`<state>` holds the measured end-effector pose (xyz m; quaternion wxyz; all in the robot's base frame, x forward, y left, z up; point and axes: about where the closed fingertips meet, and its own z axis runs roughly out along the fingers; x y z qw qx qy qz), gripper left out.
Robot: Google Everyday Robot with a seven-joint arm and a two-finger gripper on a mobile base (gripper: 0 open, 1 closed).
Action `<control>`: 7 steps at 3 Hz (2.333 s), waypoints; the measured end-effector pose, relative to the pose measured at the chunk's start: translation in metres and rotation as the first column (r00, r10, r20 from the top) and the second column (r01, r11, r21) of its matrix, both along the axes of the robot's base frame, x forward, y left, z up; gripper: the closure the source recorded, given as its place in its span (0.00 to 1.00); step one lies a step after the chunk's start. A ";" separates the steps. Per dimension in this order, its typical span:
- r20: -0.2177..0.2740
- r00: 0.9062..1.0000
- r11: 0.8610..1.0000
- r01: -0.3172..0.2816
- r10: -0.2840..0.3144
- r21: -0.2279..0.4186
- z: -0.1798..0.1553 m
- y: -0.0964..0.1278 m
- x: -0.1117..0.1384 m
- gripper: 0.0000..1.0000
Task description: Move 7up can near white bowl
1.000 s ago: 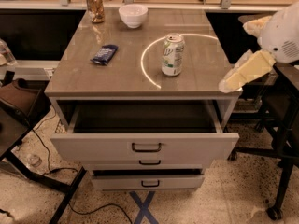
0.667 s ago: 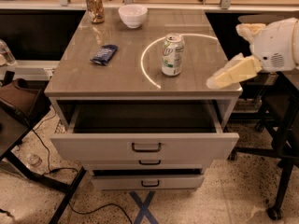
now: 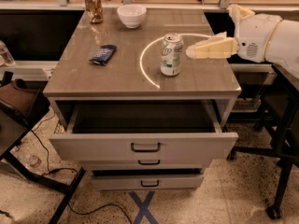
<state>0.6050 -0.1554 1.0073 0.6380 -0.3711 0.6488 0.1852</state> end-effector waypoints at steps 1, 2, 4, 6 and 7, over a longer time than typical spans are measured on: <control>-0.005 1.000 1.000 -0.008 0.008 -0.013 -0.002 0.011 0.003 0.00; -0.024 0.999 0.999 -0.039 0.038 -0.019 -0.031 0.046 0.027 0.00; -0.068 0.995 0.996 -0.076 0.078 0.036 -0.074 0.075 0.060 0.00; -0.109 0.990 0.995 -0.081 0.086 0.050 -0.095 0.081 0.069 0.41; -0.109 0.990 0.995 -0.086 0.091 0.050 -0.095 0.084 0.069 0.65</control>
Offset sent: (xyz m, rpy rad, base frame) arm 0.0494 0.0737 -0.0599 -0.0364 0.0490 0.0577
